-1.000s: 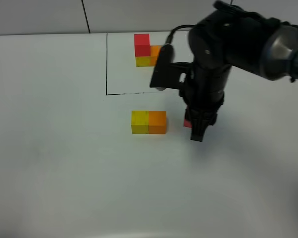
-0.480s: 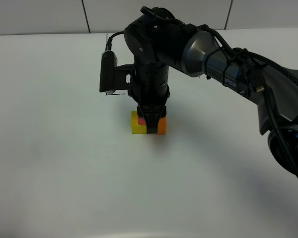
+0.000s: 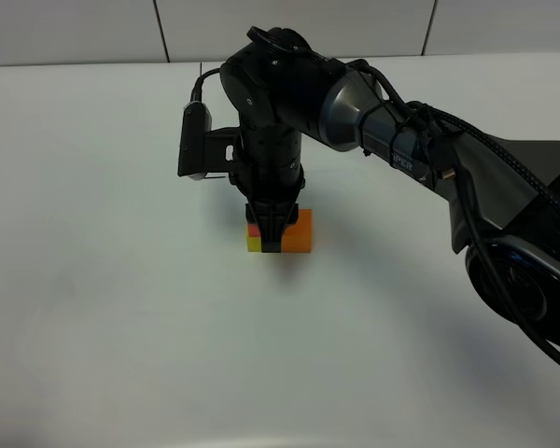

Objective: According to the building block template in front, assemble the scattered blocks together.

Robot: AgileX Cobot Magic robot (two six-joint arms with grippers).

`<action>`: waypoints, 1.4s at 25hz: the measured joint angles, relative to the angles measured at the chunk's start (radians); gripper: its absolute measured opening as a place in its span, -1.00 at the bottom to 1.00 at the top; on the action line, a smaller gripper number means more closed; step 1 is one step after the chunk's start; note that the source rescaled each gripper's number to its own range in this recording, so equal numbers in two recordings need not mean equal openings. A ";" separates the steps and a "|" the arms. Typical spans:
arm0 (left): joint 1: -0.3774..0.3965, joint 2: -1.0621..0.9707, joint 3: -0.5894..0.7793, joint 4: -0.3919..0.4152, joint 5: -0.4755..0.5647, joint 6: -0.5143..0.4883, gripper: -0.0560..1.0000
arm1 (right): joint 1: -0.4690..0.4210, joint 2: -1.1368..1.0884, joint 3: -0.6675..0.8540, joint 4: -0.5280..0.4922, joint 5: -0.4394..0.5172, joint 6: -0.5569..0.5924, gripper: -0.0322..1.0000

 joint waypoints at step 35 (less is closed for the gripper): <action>0.000 0.000 0.000 0.000 0.000 0.000 -0.15 | -0.009 0.015 -0.004 0.018 -0.020 -0.009 -0.91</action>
